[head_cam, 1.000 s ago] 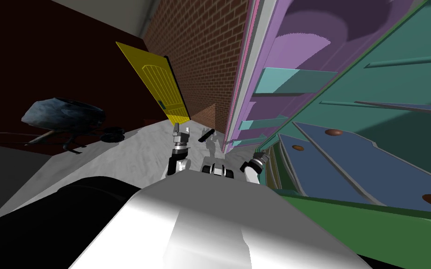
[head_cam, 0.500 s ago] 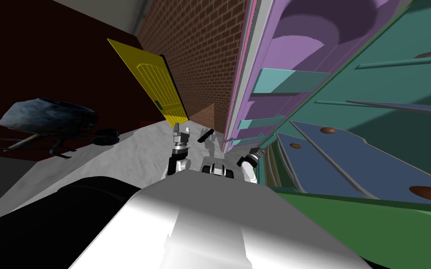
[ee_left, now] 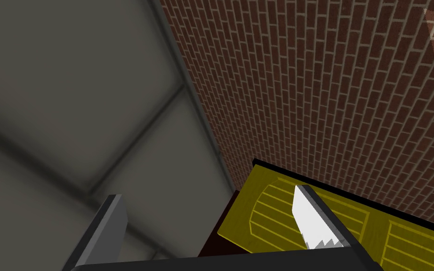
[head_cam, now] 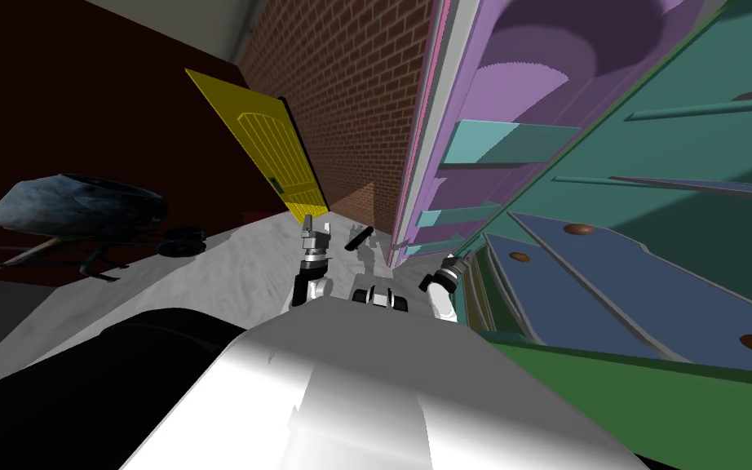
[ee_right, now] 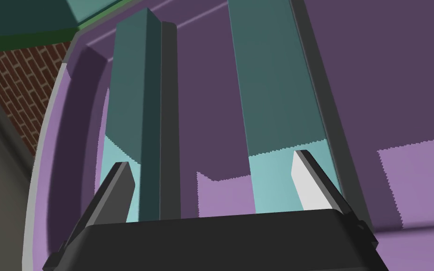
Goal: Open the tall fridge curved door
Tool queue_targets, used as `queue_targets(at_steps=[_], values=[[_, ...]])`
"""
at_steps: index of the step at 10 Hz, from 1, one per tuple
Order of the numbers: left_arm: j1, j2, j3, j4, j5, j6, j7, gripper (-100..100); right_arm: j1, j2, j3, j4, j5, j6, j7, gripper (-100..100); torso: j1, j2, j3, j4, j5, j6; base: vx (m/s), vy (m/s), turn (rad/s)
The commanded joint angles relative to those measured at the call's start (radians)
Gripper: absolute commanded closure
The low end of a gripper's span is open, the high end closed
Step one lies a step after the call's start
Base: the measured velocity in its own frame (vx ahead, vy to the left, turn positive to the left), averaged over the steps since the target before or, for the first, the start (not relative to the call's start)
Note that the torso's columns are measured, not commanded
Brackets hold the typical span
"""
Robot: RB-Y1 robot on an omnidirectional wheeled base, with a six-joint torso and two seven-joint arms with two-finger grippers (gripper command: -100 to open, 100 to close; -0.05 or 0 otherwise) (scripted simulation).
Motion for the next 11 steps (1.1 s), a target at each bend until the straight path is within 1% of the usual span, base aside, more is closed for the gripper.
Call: queue_targets(at_steps=[1,3,5,9,10,11], values=[[0.0,0.0,0.0,0.0,0.0,0.0,0.0,0,-0.014,-0.058,-0.01,-0.023,-0.042,0.023,0.049,-100,-0.001,0.0,0.0,0.0,0.0,0.0,0.147,0.113,-0.057],[0.0,0.0,0.0,0.0,0.0,0.0,0.0,0,-0.022,-0.072,-0.016,-0.041,-0.072,0.036,0.085,-100,0.002,0.0,0.0,0.0,0.0,0.0,0.195,0.166,-0.043],[0.0,0.0,0.0,0.0,0.0,0.0,0.0,0,-0.031,-0.078,-0.023,-0.061,-0.103,0.051,0.123,-100,-0.004,0.003,0.001,0.001,-0.001,0.0,0.189,0.131,-0.039],[0.0,0.0,0.0,0.0,0.0,0.0,0.0,0,-0.049,-0.079,-0.037,-0.099,-0.163,0.079,0.197,-100,-0.003,0.002,0.002,0.001,-0.001,0.0,0.16,0.127,-0.038],[0.0,0.0,0.0,0.0,0.0,0.0,0.0,0,-0.057,-0.08,-0.043,-0.116,-0.191,0.091,0.23,-100,-0.004,0.004,0.002,0.001,-0.001,0.0,0.187,0.135,-0.071],[0.0,0.0,0.0,0.0,0.0,0.0,0.0,0,-0.06,-0.081,-0.046,-0.124,-0.204,0.097,0.246,-100,-0.001,0.001,0.001,0.001,0.0,0.0,0.196,0.164,-0.045]])
